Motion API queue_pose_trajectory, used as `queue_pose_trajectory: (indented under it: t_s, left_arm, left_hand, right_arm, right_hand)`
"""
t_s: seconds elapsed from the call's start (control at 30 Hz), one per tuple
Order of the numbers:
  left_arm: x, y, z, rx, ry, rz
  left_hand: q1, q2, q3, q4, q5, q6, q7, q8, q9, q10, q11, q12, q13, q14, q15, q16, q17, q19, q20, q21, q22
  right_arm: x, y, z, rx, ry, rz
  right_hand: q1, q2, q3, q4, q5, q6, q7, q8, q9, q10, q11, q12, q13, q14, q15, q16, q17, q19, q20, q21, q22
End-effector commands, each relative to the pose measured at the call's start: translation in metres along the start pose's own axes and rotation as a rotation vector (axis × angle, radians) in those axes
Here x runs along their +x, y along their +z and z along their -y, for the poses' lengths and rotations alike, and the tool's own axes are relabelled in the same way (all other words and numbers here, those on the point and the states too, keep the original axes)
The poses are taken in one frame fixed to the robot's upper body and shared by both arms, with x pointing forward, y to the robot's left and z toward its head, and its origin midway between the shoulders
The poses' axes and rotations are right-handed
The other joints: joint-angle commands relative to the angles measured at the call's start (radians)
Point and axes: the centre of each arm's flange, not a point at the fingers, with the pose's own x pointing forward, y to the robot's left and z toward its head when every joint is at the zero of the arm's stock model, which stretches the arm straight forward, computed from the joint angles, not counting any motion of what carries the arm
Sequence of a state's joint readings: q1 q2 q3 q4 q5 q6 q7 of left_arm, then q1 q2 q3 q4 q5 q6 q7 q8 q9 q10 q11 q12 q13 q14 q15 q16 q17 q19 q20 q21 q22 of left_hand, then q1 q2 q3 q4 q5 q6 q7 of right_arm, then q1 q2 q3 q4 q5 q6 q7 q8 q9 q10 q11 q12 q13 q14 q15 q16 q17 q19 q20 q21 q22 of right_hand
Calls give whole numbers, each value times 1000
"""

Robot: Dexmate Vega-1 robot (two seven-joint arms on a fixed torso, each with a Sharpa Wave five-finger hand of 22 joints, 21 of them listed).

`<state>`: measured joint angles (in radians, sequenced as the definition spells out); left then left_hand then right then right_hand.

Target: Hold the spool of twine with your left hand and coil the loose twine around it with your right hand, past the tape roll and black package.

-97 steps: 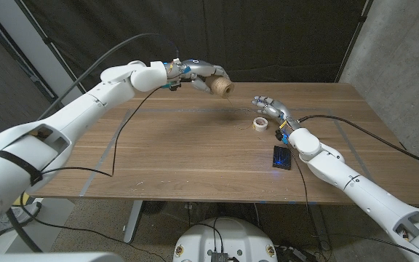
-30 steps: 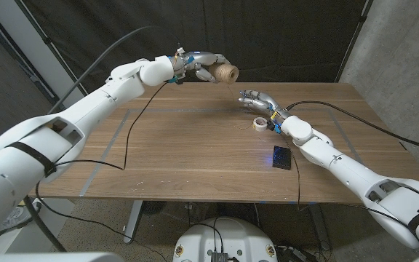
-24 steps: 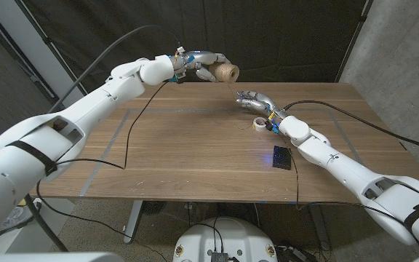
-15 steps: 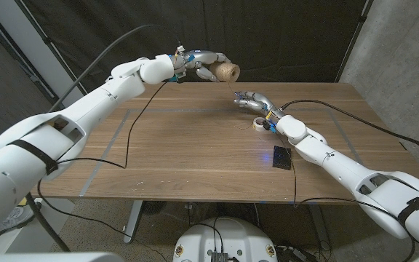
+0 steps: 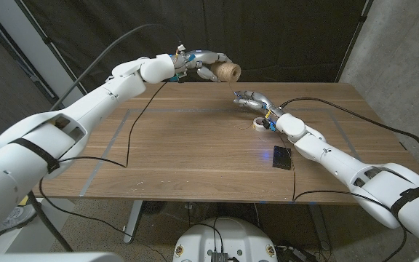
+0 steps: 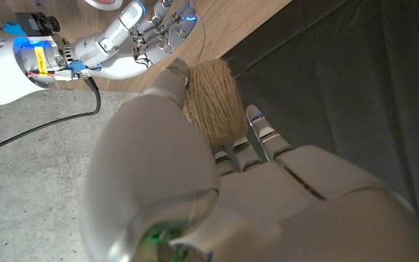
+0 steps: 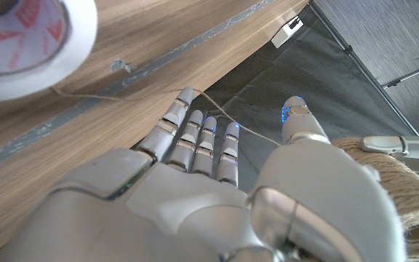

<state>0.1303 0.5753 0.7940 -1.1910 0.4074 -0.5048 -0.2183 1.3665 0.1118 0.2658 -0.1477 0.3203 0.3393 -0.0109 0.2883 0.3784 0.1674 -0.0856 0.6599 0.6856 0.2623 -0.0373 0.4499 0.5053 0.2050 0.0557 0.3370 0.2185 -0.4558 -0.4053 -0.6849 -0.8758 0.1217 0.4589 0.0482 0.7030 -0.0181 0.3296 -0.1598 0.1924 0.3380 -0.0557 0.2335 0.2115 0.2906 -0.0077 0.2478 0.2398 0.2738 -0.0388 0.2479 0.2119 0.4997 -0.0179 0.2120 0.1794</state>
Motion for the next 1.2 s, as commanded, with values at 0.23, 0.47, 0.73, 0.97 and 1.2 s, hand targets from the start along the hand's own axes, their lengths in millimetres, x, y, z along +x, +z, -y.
queue_pose_trajectory:
  t_s: [0.23, 0.47, 0.73, 0.97, 1.2]
  left_arm:
    - [4, 6, -1, -3, -3, 12]
    - [6, 8, -1, -6, -1, 16]
    - [7, 10, -1, -11, 3, 16]
    - [8, 11, 0, -17, 7, 19]
    - [8, 11, 0, -22, 11, 21]
  left_hand:
    - [-10, 1, 1, -1, 9, 7, -2, -4, 4, 6, 5, 5, 5, 6, 5, -2, 1, -6, -3, 8, 0]
    - [-10, 1, 2, -3, 9, 8, -2, -4, 5, 6, 3, 4, 5, 8, 5, -3, 0, -6, -4, 8, 0]
    - [-10, 2, 2, -4, 9, 9, -1, -6, 7, 7, 4, 3, 6, 8, 6, -2, 1, -6, -3, 9, 0]
    - [-12, 5, 3, -3, 10, 8, 0, -8, 7, 7, 7, 2, 7, 7, 8, -3, 2, -6, -1, 10, 0]
    - [-14, 4, 4, -4, 11, 9, -1, -8, 8, 7, 7, 1, 7, 8, 8, -4, 0, -6, -2, 11, -1]
  right_arm:
    - [12, -2, 12, -30, -26, 11]
    - [21, 0, 9, -25, -61, 11]
    - [23, 4, 7, -48, -99, 16]
    - [26, 11, 4, -69, -123, 16]
    - [29, 15, -3, -85, -132, 5]
  right_hand:
    - [20, 1, -3, 3, 2, 19, -5, 9, 6, 21, -6, 10, 3, 20, -46, 7, 3, 15, -4, 7, 1]
    - [35, 0, -8, 1, 3, 50, -6, 18, 7, 49, -12, 20, 7, 46, -57, 15, 5, 35, -11, 13, 1]
    - [74, -9, -18, -4, 9, 105, 9, 37, 10, 108, -13, 44, 16, 110, -82, 38, 10, 83, -34, 24, 2]
    - [101, -14, -32, -2, 14, 164, 14, 63, 19, 165, -20, 67, 24, 157, -97, 56, 18, 121, -52, 33, 3]
    - [131, -17, -45, -2, 16, 239, 7, 95, 24, 227, -29, 91, 32, 218, -114, 84, 28, 157, -56, 41, 4]
